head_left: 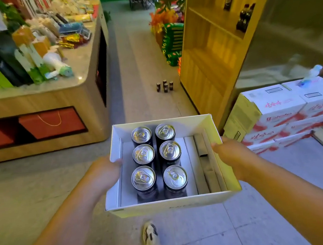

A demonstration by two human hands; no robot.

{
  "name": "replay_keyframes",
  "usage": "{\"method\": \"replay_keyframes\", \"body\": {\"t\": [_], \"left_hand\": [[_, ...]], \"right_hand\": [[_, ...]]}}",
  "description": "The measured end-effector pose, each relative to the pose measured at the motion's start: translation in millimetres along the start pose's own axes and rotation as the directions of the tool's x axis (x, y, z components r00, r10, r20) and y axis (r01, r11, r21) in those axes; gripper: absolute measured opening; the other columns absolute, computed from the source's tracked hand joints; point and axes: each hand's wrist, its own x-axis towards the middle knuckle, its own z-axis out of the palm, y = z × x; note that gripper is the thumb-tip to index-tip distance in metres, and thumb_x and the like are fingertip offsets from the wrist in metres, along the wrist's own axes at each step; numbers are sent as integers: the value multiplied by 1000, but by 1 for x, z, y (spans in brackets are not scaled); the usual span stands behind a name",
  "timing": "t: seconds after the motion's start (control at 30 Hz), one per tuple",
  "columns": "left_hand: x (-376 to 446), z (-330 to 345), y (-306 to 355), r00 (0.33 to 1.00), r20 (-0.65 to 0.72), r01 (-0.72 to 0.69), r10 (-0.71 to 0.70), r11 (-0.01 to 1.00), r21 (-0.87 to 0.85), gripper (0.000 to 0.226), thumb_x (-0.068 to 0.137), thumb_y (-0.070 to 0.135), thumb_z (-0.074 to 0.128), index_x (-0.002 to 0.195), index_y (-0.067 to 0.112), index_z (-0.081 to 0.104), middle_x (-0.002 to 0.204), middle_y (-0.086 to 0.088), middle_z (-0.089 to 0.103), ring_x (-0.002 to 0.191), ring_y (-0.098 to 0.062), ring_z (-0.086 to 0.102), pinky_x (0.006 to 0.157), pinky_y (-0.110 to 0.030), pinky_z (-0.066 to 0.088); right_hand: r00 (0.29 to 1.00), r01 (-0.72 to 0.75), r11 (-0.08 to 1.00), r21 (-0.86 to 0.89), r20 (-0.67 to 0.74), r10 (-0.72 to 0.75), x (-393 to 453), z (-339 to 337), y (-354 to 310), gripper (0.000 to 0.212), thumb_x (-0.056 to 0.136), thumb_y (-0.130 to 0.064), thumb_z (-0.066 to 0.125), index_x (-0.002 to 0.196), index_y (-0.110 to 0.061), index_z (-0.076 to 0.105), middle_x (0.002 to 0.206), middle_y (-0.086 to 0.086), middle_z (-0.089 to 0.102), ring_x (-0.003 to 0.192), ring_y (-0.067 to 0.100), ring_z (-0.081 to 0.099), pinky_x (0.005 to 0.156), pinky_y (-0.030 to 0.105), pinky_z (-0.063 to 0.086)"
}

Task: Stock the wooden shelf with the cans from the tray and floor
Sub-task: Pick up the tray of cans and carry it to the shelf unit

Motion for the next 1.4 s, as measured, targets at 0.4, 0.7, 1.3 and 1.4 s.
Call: {"method": "replay_keyframes", "body": {"t": [0.4, 0.7, 1.3, 1.4], "left_hand": [[296, -59, 123, 995, 64, -78, 77, 997, 20, 24, 97, 25, 47, 90, 11, 66, 74, -8, 64, 63, -30, 57, 57, -30, 46], [505, -76, 222, 993, 85, -76, 76, 997, -5, 28, 95, 28, 46, 102, 9, 66, 106, -22, 69, 72, -25, 56, 68, -35, 47], [911, -69, 426, 977, 163, -156, 139, 983, 99, 24, 98, 28, 47, 95, 16, 68, 96, -13, 71, 86, -31, 67, 81, -37, 53], [991, -69, 457, 958, 222, -214, 183, 969, 124, 26, 98, 32, 47, 95, 16, 67, 92, -5, 70, 83, -27, 67, 84, -39, 55]], "right_hand": [[997, -59, 995, -77, -62, 55, 232, 60, -190, 51, 104, -29, 46, 152, -16, 33, 139, 13, 49, 118, 31, 48, 93, 37, 41], [997, -64, 995, -72, -44, 61, 423, 81, -311, 52, 105, -27, 45, 153, -15, 30, 146, 15, 43, 133, 35, 40, 104, 42, 36], [981, -139, 988, 59, -125, 146, 785, 110, -510, 44, 105, -26, 44, 148, -16, 40, 139, 10, 51, 119, 26, 48, 85, 27, 33], [963, -161, 972, 171, -189, 193, 835, 126, -535, 43, 103, -27, 47, 146, -18, 44, 138, 9, 54, 123, 29, 50, 89, 30, 38]]}}
